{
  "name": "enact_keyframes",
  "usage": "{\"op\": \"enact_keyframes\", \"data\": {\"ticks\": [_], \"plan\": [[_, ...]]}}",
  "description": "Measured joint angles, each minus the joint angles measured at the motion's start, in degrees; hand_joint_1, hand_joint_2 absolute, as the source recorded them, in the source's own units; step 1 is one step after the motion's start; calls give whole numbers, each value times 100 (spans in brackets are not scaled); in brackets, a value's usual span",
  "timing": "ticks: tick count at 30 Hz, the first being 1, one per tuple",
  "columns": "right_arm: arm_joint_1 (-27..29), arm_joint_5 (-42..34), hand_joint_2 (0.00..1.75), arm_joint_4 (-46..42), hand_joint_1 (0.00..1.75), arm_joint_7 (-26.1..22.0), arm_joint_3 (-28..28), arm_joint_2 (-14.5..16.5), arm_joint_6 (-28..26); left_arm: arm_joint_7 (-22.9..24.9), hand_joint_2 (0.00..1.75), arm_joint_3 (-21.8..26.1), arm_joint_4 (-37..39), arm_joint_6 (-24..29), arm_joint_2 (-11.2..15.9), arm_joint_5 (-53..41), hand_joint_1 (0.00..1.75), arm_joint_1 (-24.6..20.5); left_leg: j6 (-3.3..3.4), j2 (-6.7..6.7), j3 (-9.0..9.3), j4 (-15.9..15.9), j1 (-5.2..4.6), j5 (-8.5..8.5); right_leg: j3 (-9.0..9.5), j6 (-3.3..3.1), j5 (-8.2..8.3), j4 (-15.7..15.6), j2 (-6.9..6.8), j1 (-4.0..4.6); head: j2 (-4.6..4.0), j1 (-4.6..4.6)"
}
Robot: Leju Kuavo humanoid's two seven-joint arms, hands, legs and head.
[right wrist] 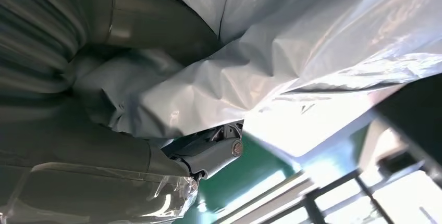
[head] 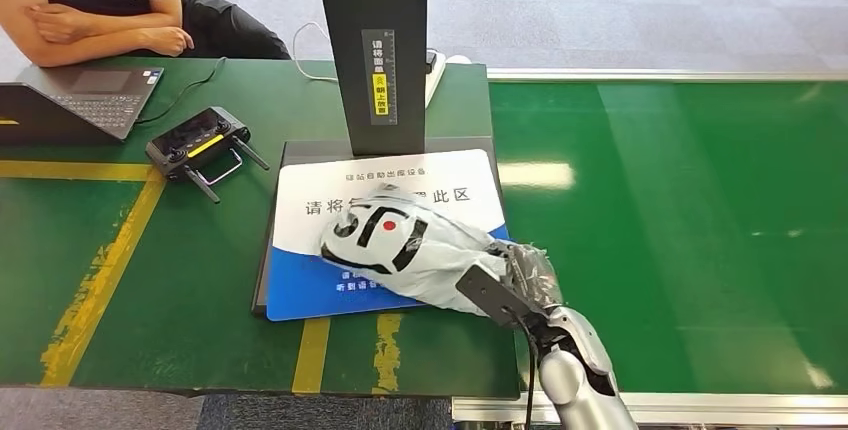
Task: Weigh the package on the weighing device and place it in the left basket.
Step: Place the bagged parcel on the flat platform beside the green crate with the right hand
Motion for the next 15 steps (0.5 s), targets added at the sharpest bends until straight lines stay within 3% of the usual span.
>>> {"op": "enact_keyframes", "data": {"ticks": [3,9,15], "plan": [[-169,-93,175,301,175,-42,-356,-27,-165,4,175,-1,0,-7,-3,-91,0,2,0,-1,4,0,0,0,5,1,0,-1,0,-1,0,0],[-581,-91,175,1189,175,-377,-1081,-212,58,27,175,-9,0,-35,-3,-216,0,-1,0,2,14,1,-1,0,14,3,4,-3,2,-1,0,1],[-918,193,175,2398,175,-717,-1379,-470,210,49,175,-13,0,-68,-3,-242,0,-2,0,6,17,1,-1,0,16,1,7,-2,5,0,0,2]]}}
